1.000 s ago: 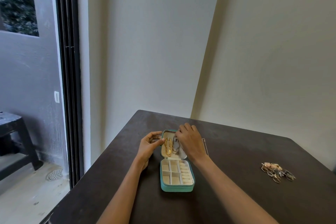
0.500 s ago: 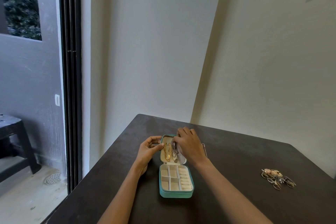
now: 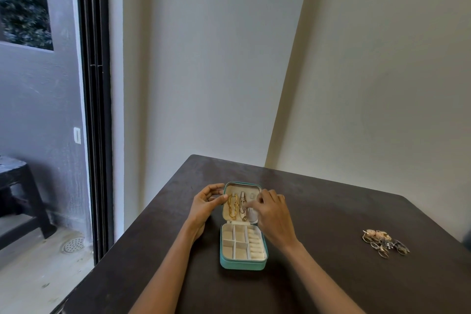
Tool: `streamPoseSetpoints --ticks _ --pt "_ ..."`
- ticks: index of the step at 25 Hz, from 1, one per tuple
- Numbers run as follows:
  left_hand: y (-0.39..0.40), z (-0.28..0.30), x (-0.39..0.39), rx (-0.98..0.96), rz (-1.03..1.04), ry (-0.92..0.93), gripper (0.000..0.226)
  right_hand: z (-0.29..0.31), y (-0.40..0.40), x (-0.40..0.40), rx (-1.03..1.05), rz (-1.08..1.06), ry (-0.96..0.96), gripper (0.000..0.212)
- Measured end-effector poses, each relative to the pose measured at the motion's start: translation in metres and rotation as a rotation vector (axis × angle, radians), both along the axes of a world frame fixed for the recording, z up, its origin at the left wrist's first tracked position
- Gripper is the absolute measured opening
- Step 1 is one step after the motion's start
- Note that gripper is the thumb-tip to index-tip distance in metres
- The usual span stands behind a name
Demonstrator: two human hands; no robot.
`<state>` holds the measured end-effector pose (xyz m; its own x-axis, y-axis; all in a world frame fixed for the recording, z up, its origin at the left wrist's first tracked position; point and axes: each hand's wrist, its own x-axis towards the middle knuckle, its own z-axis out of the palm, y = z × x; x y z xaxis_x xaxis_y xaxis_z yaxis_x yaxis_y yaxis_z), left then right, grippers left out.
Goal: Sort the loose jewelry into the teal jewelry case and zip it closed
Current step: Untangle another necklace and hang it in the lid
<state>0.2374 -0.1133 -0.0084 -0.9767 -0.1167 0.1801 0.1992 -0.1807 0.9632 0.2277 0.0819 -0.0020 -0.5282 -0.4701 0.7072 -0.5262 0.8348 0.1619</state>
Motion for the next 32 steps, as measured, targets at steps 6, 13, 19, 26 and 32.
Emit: streamPoseSetpoints --ticks 6,13,19,26,32 --pt "-0.001 -0.002 0.001 0.027 -0.019 -0.001 0.03 -0.02 0.016 0.01 0.135 -0.018 -0.004 0.03" --pt "-0.001 -0.005 -0.003 0.014 -0.012 0.004 0.029 -0.017 0.016 0.01 0.259 0.044 0.017 0.03" --pt "-0.001 -0.005 -0.004 0.024 -0.007 0.015 0.03 -0.013 0.012 0.012 0.261 0.026 -0.019 0.033" --pt "-0.003 -0.01 -0.006 0.006 -0.006 0.015 0.028 -0.011 0.011 0.011 0.269 0.072 -0.045 0.032" --pt "-0.001 -0.009 -0.006 -0.004 0.002 0.017 0.03 -0.005 0.01 0.013 0.284 0.1 -0.076 0.032"
